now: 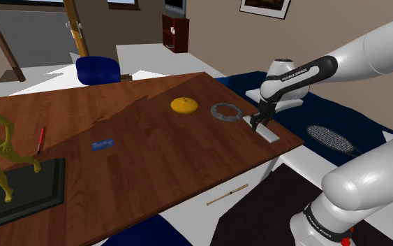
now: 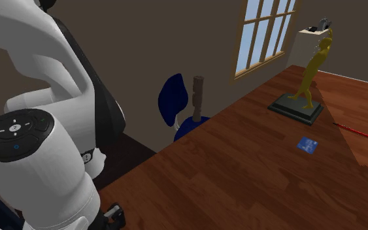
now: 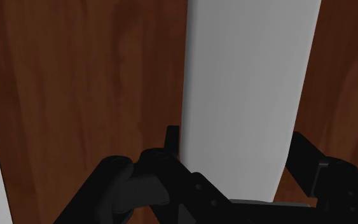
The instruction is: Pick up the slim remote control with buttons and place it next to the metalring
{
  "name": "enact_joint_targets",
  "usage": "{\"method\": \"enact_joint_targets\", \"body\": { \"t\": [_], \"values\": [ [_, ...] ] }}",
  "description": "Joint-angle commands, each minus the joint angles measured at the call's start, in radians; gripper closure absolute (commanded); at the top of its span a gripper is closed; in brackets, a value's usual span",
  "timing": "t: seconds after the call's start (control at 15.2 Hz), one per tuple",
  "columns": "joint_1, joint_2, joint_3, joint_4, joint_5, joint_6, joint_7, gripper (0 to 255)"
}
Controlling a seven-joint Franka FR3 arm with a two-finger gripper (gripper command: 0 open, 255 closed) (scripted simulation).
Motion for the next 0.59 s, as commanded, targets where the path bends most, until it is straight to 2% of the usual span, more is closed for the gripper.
{"method": "enact_joint_targets", "body": {
  "t": [0.0,0.4,0.46,0.53],
  "values": [
    [0.000,0.006,0.000,-0.004,0.000,0.011,0.000,255],
    [0.000,0.006,0.000,-0.004,0.000,0.011,0.000,255],
    [0.000,0.006,0.000,-0.004,0.000,0.011,0.000,0],
    [0.000,0.006,0.000,-0.004,0.000,0.011,0.000,0]
  ]
}}
